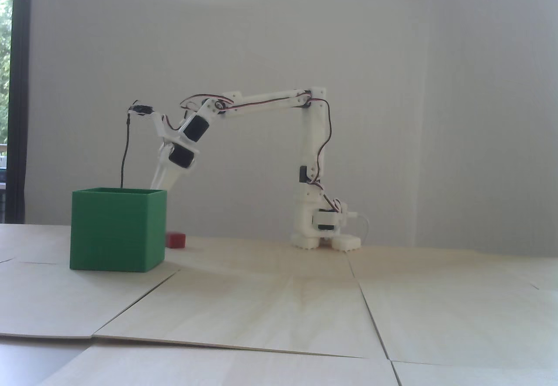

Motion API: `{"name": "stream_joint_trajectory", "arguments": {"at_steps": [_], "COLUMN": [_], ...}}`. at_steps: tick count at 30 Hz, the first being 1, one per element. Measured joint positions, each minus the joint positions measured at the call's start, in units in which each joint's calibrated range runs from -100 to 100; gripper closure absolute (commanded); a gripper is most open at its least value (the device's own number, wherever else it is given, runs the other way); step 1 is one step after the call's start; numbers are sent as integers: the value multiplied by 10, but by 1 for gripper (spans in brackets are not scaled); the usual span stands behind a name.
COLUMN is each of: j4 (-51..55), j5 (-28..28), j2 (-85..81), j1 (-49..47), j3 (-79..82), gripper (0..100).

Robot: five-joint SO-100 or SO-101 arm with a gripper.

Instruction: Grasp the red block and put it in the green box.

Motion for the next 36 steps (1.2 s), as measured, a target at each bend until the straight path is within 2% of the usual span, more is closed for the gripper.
{"name": "stream_joint_trajectory", "arguments": {"at_steps": [8,15,36], "j4": [0,0,0], "j5": [38,40,40], "j2": [0,0,0], "j1": [-30,-50,-31], "j3": [0,0,31], "gripper": [85,85,85]}}
